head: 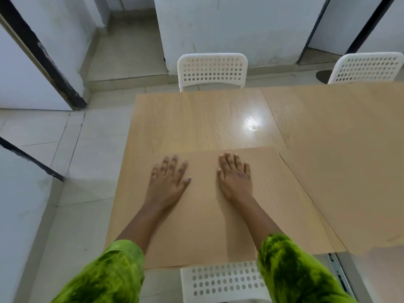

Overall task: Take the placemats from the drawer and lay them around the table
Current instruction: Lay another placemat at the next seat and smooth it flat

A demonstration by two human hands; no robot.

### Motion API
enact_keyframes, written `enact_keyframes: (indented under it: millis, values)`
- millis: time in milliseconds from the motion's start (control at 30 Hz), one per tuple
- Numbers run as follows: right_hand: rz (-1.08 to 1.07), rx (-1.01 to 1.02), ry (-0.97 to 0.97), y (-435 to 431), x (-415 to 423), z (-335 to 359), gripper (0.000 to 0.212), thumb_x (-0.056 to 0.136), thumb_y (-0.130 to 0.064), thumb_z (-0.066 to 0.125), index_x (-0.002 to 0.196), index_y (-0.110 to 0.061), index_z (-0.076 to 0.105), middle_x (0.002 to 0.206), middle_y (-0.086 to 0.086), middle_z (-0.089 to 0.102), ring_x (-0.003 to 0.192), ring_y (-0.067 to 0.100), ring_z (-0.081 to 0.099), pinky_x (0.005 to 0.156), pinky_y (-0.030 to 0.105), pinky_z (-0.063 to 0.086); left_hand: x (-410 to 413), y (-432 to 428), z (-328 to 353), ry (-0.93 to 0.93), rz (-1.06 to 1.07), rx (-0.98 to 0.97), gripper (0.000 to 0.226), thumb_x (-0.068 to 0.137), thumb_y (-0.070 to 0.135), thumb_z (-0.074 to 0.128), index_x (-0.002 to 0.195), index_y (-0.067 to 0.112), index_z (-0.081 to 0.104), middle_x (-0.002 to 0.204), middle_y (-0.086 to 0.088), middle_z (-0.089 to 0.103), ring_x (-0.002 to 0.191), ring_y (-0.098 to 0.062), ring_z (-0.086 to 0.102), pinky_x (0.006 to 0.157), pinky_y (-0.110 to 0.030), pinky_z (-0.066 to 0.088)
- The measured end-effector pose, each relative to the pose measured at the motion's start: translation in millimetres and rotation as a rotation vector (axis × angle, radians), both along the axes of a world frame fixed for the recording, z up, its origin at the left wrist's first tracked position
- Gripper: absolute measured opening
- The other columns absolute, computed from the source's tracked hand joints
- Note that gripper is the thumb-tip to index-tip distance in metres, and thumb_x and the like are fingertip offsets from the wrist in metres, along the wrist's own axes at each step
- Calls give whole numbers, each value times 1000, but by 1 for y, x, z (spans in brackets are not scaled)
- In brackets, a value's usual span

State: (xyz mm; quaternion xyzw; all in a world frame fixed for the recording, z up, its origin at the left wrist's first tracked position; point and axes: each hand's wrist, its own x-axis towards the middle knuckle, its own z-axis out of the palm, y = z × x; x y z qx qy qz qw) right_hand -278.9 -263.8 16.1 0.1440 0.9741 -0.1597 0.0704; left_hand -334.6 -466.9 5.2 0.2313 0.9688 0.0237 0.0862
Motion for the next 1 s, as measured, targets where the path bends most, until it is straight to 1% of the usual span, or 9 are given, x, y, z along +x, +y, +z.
enact_keyframes:
  millis: [100,233,367,567,667,767,833,933,1000]
  values:
    - [-112,14,-8,33,6,0,54,100,-36,18,151,-24,6,161,-5,1,148,17,-5,119,41,-3,-5,-25,0,10,105,3,82,74,67,-9,150,37,3,161,-1,-3,149,-23,-4,119,-42,0]
    - [-187,33,-12,68,16,0,55,100,-35,17,151,-22,5,161,-5,1,148,17,-4,120,41,-2,-6,-38,3,16,152,26,82,76,68,-6,150,36,4,161,-4,-1,149,-25,-4,119,-42,1]
    - [-200,29,-23,77,17,2,55,100,-35,17,152,-21,4,161,-4,1,148,17,-5,119,40,-3,-7,-40,5,-10,174,6,70,87,64,6,150,35,1,161,-5,-4,148,-26,-7,120,-43,0]
    - [-221,60,-11,81,17,0,54,100,-37,16,151,-23,4,161,-1,-1,148,19,-6,120,41,-3,-8,-52,11,-76,355,-15,68,91,64,19,150,36,-1,161,0,-10,147,-29,-12,116,-53,-4]
    - [-207,68,-23,81,17,-1,55,100,-36,16,151,-22,4,161,0,-2,148,19,-6,119,41,-3,-3,-61,13,-39,285,-45,68,92,61,18,150,33,-1,161,0,-9,148,-25,-11,117,-51,-6]
    - [-211,64,-13,80,18,0,55,100,-36,17,151,-20,5,161,2,-1,148,20,-6,120,42,-3,0,-58,14,-36,286,-42,69,93,60,17,151,28,0,161,-2,-7,148,-23,-11,118,-48,-8]
    - [-227,57,-1,73,21,5,56,99,-35,18,151,-18,7,161,4,1,148,20,-5,120,42,-3,6,-49,15,-28,261,-39,75,90,64,10,152,22,1,161,-4,-6,148,-22,-12,118,-46,-9]
    - [-198,23,14,33,36,16,56,100,-34,19,151,-15,6,161,6,-1,148,20,-6,119,41,-5,35,-19,16,31,47,2,89,79,65,-2,152,15,8,161,-7,1,149,-21,-6,116,-41,-11]
    - [-134,-49,27,-9,60,18,59,98,-38,14,151,-16,4,161,6,-2,148,19,-6,118,38,-7,67,7,14,44,-111,72,84,84,63,1,151,13,11,161,-6,5,148,-20,-7,114,-39,-13]
